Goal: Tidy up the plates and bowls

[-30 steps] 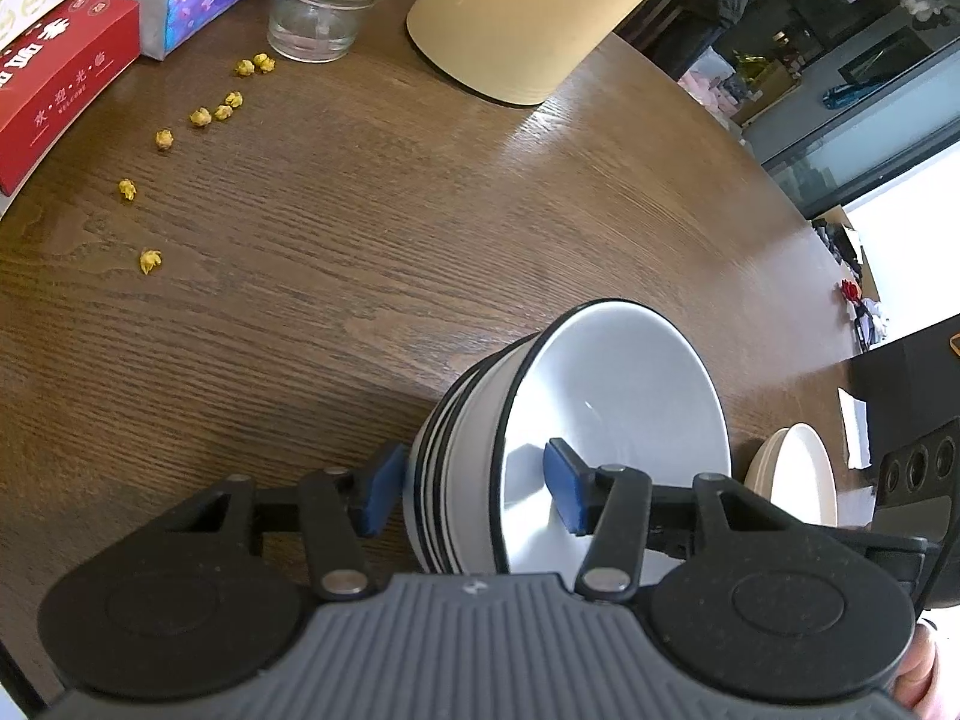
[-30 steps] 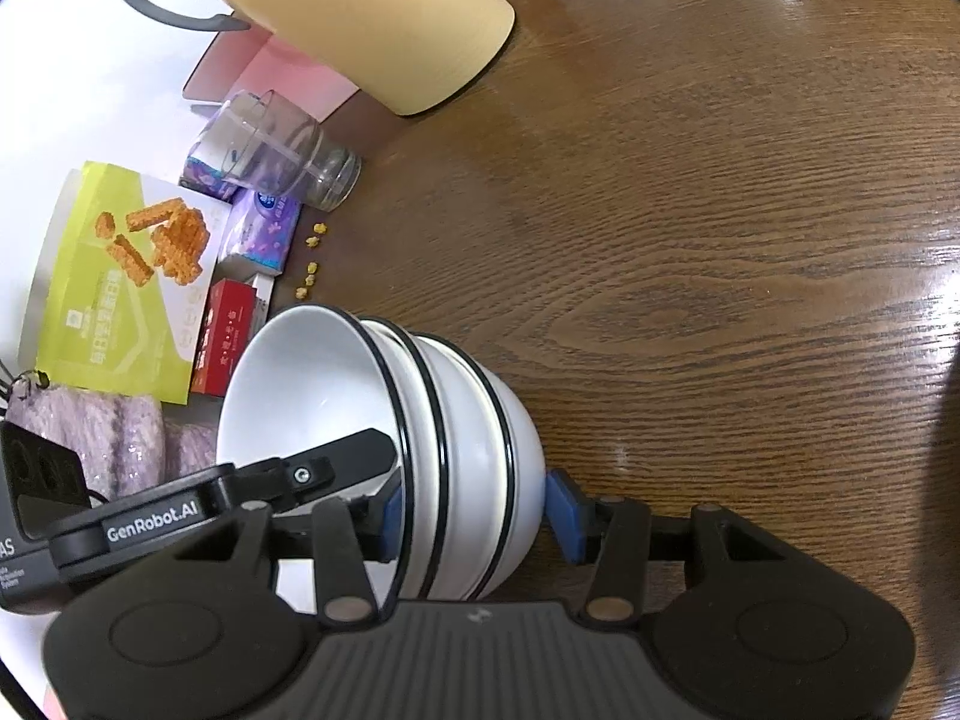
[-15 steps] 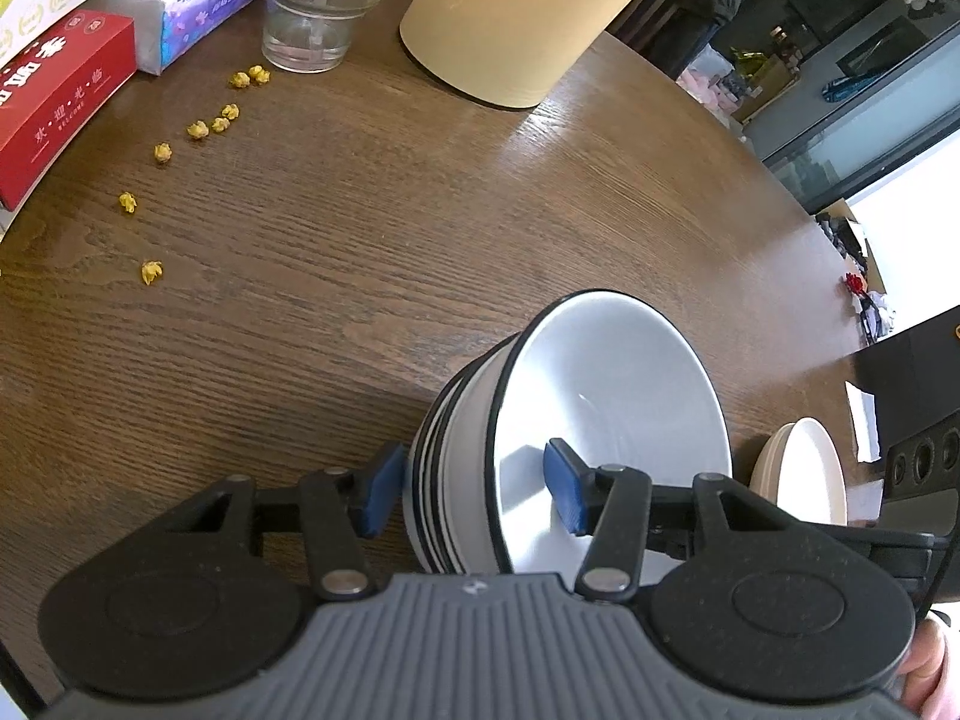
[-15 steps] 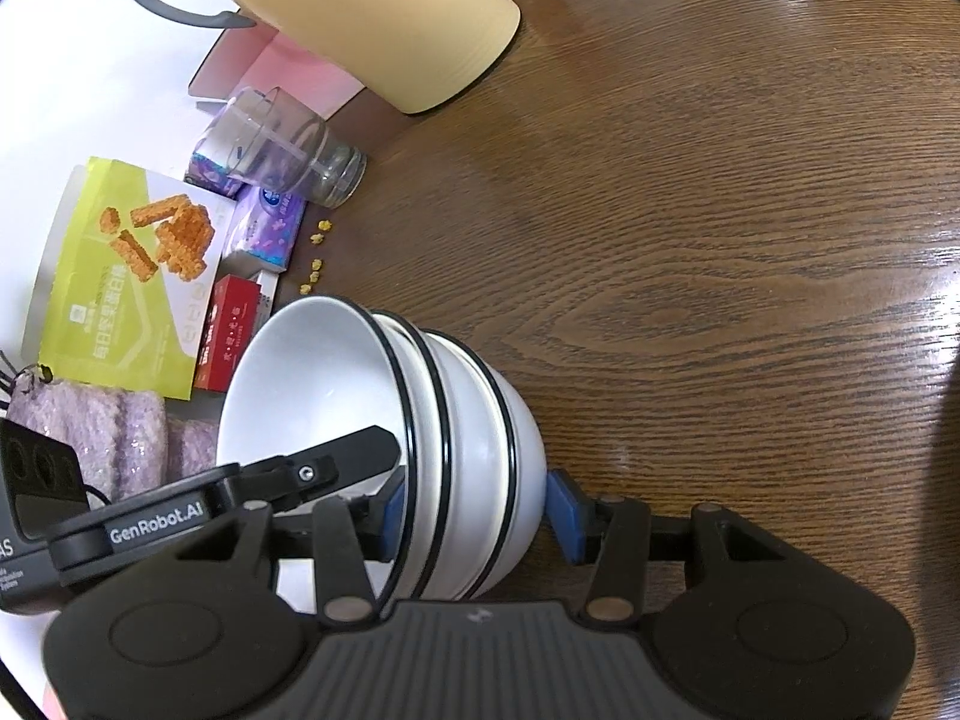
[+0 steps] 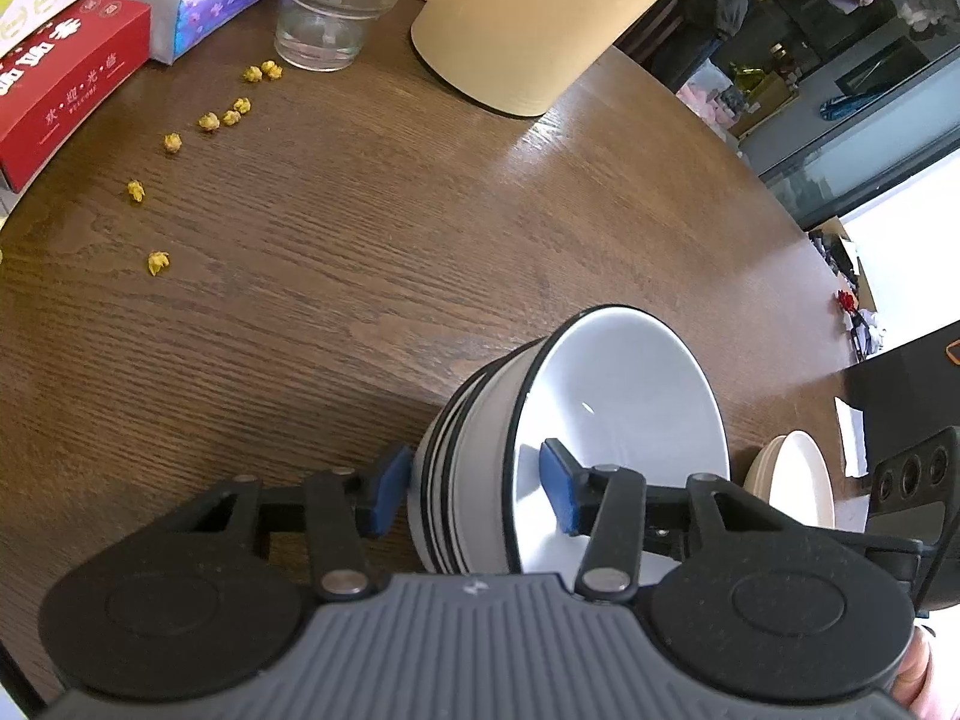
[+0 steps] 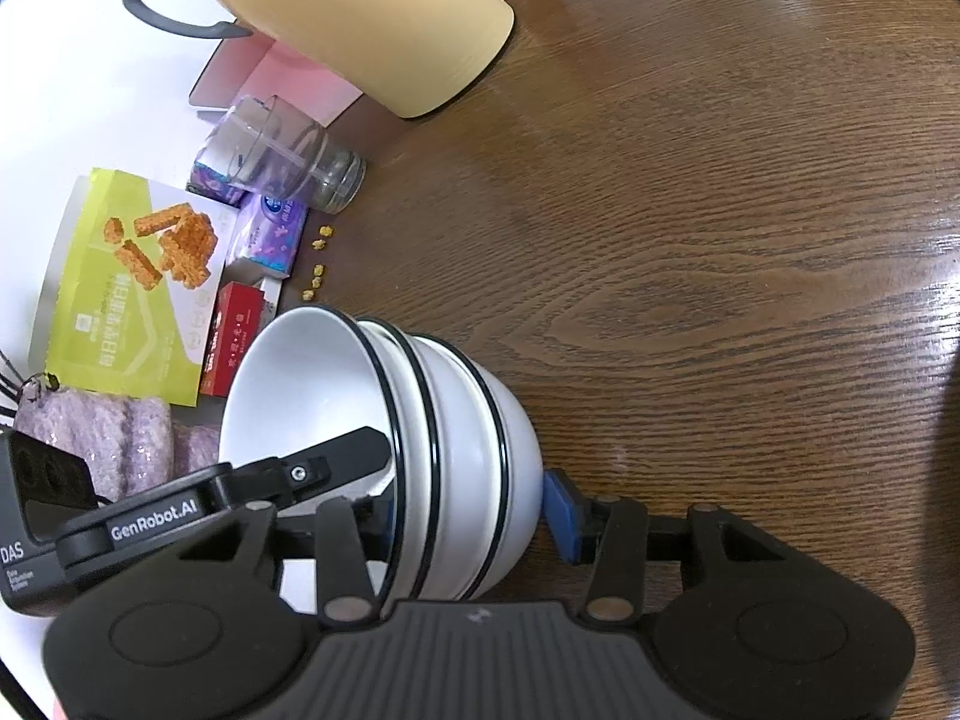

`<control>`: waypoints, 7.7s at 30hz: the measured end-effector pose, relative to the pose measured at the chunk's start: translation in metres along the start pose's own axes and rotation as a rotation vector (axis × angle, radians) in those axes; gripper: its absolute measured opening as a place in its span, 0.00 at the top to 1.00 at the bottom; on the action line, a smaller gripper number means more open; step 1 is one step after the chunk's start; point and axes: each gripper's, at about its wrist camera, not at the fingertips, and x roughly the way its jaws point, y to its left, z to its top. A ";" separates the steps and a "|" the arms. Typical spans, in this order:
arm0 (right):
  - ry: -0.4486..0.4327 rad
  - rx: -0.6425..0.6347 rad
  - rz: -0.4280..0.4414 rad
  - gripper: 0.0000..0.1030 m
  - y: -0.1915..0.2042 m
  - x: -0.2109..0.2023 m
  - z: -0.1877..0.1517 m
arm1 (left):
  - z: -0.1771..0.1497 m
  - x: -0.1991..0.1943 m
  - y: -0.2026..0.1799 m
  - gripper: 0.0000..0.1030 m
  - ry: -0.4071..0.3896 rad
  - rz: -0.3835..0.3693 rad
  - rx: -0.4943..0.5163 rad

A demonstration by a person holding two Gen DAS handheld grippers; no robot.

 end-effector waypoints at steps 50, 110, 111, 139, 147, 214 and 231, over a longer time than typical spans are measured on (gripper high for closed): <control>-0.119 -0.022 -0.047 0.57 -0.025 -0.074 -0.004 | -0.009 -0.002 -0.079 0.56 -0.048 -0.059 0.146; -0.282 0.116 -0.125 0.57 -0.148 -0.211 -0.037 | -0.060 0.062 -0.238 0.56 0.019 -0.169 0.313; -0.282 0.118 -0.126 0.57 -0.151 -0.212 -0.037 | -0.061 0.063 -0.241 0.56 0.021 -0.170 0.315; -0.234 0.129 -0.123 0.57 -0.203 -0.218 -0.023 | -0.081 0.105 -0.272 0.56 0.040 -0.126 0.288; -0.228 0.135 -0.102 0.56 -0.210 -0.218 -0.023 | -0.083 0.108 -0.279 0.55 0.033 -0.099 0.274; -0.697 -0.303 -0.492 0.00 -0.084 -0.339 -0.302 | -0.320 -0.136 -0.237 0.00 -0.533 0.143 0.462; -0.705 -0.310 -0.483 0.00 -0.073 -0.339 -0.314 | -0.328 -0.148 -0.232 0.00 -0.549 0.138 0.461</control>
